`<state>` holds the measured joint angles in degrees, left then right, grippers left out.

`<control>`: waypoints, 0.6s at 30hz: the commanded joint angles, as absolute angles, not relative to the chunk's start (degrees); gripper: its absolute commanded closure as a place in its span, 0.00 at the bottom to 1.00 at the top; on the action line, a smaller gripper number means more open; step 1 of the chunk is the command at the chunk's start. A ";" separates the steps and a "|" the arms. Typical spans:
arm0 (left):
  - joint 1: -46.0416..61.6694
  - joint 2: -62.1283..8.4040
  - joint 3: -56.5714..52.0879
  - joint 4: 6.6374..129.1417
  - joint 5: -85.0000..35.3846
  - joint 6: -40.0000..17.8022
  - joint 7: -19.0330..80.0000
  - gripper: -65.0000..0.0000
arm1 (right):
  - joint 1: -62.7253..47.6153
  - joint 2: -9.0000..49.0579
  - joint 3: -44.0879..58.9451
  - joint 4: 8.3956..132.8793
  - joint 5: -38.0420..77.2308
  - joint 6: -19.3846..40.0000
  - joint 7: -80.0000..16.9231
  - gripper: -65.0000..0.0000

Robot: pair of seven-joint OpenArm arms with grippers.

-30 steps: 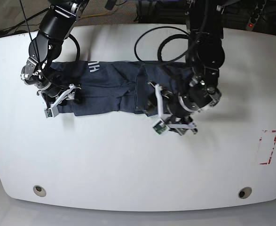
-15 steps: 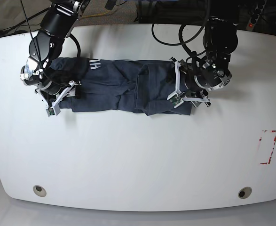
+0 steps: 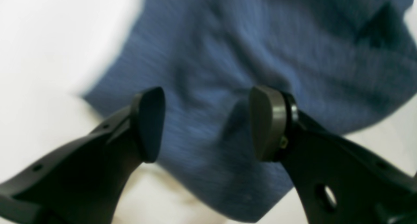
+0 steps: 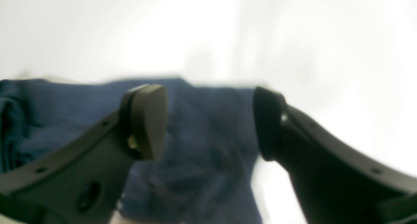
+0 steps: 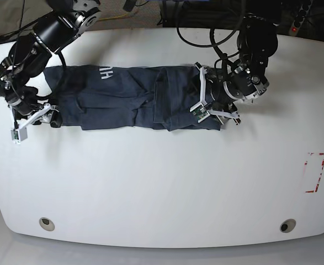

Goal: Fold the T-shirt properly
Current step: 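Press the folded end flat with the left gripper, then grasp the strip end with the right gripper and fold it toward the left gripper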

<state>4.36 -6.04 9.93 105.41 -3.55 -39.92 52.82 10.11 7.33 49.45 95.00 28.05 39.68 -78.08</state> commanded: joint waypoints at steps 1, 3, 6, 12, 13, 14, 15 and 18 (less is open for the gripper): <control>3.65 -6.02 8.92 108.35 -4.18 -40.00 51.56 0.42 | 10.07 9.27 51.21 93.23 31.78 40.00 -77.49 0.24; 3.82 -6.02 6.99 108.62 -4.18 -40.00 51.56 0.42 | 8.92 10.51 52.35 91.12 33.63 40.00 -77.49 0.19; 4.62 -6.02 3.12 108.44 -4.26 -40.00 51.56 0.42 | 7.16 12.00 54.73 87.52 37.41 40.00 -77.49 0.17; 4.97 -5.76 -1.63 106.68 -4.62 -40.00 51.56 0.42 | 5.93 14.11 57.36 80.40 38.02 40.00 -77.23 0.17; 5.23 -5.76 -1.98 106.42 -4.62 -40.00 51.56 0.42 | 5.93 14.29 57.45 79.69 37.85 40.00 -76.97 0.17; 5.58 -5.76 -2.51 106.15 -4.97 -40.00 51.56 0.42 | 5.76 14.37 57.19 79.08 37.76 40.00 -76.26 0.17; 5.76 -5.76 -2.86 105.98 -5.49 -40.00 51.47 0.42 | 5.67 14.46 56.92 78.90 37.67 40.00 -75.74 0.17; 5.93 -5.76 -3.30 105.63 -7.96 -40.00 51.47 0.42 | 4.79 14.20 54.64 78.90 37.93 40.00 -75.03 0.17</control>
